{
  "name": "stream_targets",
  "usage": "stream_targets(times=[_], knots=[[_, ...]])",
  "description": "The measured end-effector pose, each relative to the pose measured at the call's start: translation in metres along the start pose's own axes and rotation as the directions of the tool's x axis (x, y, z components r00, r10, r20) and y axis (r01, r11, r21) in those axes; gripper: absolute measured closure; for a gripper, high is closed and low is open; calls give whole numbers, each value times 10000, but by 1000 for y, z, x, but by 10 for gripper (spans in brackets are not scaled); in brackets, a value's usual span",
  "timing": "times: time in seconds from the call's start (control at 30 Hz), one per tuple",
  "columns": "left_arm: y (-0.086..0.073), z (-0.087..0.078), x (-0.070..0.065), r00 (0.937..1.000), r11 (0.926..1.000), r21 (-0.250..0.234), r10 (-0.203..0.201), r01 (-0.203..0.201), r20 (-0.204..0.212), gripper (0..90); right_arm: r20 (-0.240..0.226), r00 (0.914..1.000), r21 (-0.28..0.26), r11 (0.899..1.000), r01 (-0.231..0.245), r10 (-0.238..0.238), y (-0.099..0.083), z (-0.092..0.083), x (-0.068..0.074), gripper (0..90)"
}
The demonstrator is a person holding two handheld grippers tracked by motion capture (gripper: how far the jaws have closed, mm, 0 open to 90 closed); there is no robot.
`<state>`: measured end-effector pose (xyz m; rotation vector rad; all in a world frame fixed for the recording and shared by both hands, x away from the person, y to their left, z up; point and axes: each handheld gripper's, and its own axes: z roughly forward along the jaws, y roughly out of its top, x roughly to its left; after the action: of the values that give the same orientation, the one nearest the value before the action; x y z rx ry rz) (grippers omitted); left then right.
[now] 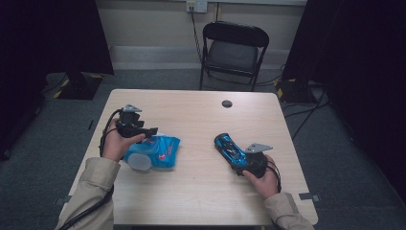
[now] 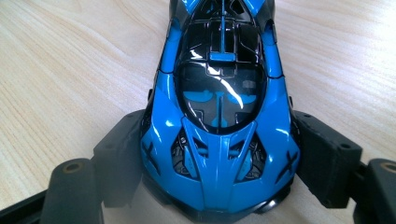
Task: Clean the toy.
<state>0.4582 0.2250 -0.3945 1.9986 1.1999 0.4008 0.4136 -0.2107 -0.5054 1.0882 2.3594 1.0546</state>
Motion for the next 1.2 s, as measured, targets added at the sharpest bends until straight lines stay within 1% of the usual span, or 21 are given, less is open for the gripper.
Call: stream_targets(times=[0.07, 0.1, 0.13, 0.17, 0.2, 0.33, 0.4, 0.47, 0.5, 0.53, 0.57, 0.6, 0.63, 0.67, 0.7, 0.77, 0.8, 0.87, 1.0, 1.03, 1.2], knots=[[-1, 3, 1, 9999, 9998, 152, -98, 100, -117, 343, -5, 10000, 1, 10000, -1, 1, 0, 0, 0, 246], [-1, 5, 2, 9995, 9995, 223, -227, 231, -207, 374, -2, 10000, 5, 10000, 9, -9, 0, 0, 0, 245], [-1, 5, 2, 9995, 9995, 223, -227, 231, -207, 401, -2, 10000, 5, 10000, 9, -9, 0, 0, 0, 245], [-2, 7, 2, 9989, 9991, 234, -334, 341, -320, 412, -6, 10000, 5, 10000, 13, -13, 0, 0, 0, 245], [-2, 7, 2, 9989, 9991, 262, -325, 334, -343, 432, -7, 10000, 6, 10000, 12, -12, 0, 0, 0, 246], [-2, 10, 0, 9992, 9984, 416, -378, 384, -132, 457, -20, 10000, 3, 10000, 15, -15, 0, 0, 0, 245], [-2, 11, -2, 9992, 9981, 511, -324, 334, -215, 490, -22, 10000, -1, 10000, 16, -16, 0, 0, 0, 245], [-3, 12, -2, 9990, 9977, 566, -361, 375, -256, 539, -23, 10000, 0, 10000, 17, -17, 0, 0, 0, 245], [-4, 12, -1, 9984, 9964, 704, -445, 469, -361, 570, -27, 10000, -2, 10000, 16, -16, 0, 0, 0, 245], [-4, 12, -1, 9984, 9964, 704, -445, 469, -361, 612, -27, 10000, -2, 10000, 16, -16, 0, 0, 0, 245], [-4, 12, -1, 9979, 9944, 897, -534, 565, -366, 645, -27, 10000, 0, 10000, 18, -18, 0, 0, 0, 245], [-4, 12, -1, 9979, 9944, 897, -534, 565, -366, 685, -27, 10000, 1, 10000, 15, -15, 0, 0, 0, 245], [-4, 11, 0, 9978, 9932, 1005, -561, 593, -340, 719, -29, 10000, 1, 10000, 17, -17, 0, 0, 0, 245], [-4, 10, 0, 9974, 9923, 1042, -630, 664, -357, 745, -39, 10000, -4, 10000, 19, -19, 0, 0, -1, 245], [-4, 10, 0, 9974, 9923, 1042, -630, 664, -357, 794, -39, 10000, -4, 10000, 19, -19, 0, 0, -1, 245], [-4, 9, 0, 9974, 9916, 1102, -638, 672, -341, 847, -47, 10000, -4, 10000, 34, -34, 0, 0, -1, 245], [-3, 7, 0, 9982, 9926, 1077, -529, 555, -269, 861, -48, 10000, -7, 10000, 36, -36, 0, 1, -1, 245], [-2, 6, -1, 9982, 9924, 1084, -565, 584, -199, 871, -46, 10000, -6, 10000, 36, -36, 0, 1, -1, 245], [0, 2, -1, 9949, 9894, 1054, -1006, 1003, -24, 878, -49, 10000, -6, 10000, 36, -37, 0, 1, -1, 245], [2, 0, 0, 9942, 9888, 1058, -1071, 1056, 89, 879, -48, 10000, -6, 10000, 37, -37, 0, 1, -1, 245], [7, -8, 1, 9932, 9880, 1033, -1160, 1148, 62, 881, -48, 10000, -4, 10000, 39, -39, 0, 1, -1, 245]])
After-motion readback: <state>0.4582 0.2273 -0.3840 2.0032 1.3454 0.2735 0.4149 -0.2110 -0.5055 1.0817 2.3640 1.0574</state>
